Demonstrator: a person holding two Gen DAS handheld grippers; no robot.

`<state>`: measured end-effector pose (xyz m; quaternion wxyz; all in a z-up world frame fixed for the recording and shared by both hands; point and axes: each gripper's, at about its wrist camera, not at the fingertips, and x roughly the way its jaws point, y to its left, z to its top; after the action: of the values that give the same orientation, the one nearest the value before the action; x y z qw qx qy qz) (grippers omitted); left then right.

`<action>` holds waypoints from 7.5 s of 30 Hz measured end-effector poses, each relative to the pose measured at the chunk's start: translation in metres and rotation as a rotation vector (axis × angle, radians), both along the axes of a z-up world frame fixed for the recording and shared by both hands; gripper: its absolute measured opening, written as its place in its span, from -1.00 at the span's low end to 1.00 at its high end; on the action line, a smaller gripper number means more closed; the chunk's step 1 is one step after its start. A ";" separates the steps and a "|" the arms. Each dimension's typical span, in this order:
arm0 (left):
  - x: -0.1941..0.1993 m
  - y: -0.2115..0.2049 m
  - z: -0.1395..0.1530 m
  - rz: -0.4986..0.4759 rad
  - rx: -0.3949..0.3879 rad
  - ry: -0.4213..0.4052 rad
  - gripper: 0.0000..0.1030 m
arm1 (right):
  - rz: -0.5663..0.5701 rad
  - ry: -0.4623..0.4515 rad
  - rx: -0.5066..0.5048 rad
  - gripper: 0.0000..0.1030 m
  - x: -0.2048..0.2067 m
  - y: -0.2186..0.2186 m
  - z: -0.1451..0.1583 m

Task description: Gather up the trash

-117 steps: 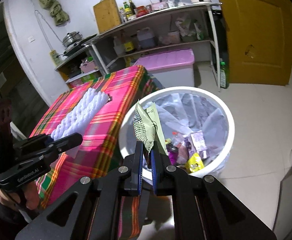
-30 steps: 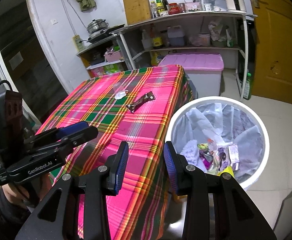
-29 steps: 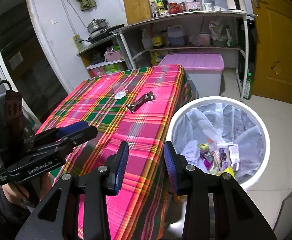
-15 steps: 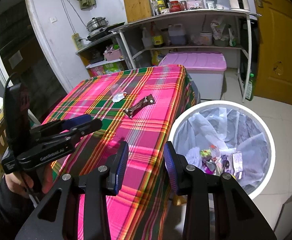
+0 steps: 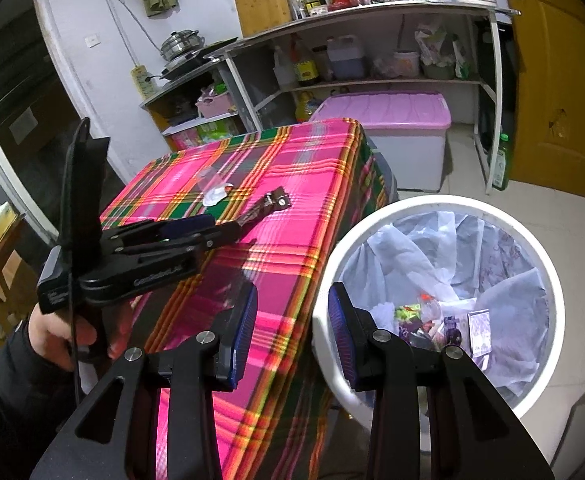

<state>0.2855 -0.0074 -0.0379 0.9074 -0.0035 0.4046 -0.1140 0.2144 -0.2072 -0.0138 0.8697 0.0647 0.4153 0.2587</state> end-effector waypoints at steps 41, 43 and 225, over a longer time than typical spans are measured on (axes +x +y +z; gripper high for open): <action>-0.065 0.140 0.024 0.315 -0.088 -0.116 -0.56 | 0.251 -0.058 -0.149 -0.26 0.104 0.155 0.011; -0.066 0.148 0.023 0.326 -0.097 -0.115 -0.56 | 0.263 -0.049 -0.162 -0.26 0.111 0.167 0.008; -0.149 -0.085 0.045 -0.129 -0.097 -0.120 -0.32 | -0.175 -0.096 -0.050 -0.22 -0.093 -0.069 0.034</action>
<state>0.1366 -0.0925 0.0070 0.9196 -0.0147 0.3427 -0.1917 0.1216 -0.2758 0.0199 0.9093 0.0665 0.3723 0.1739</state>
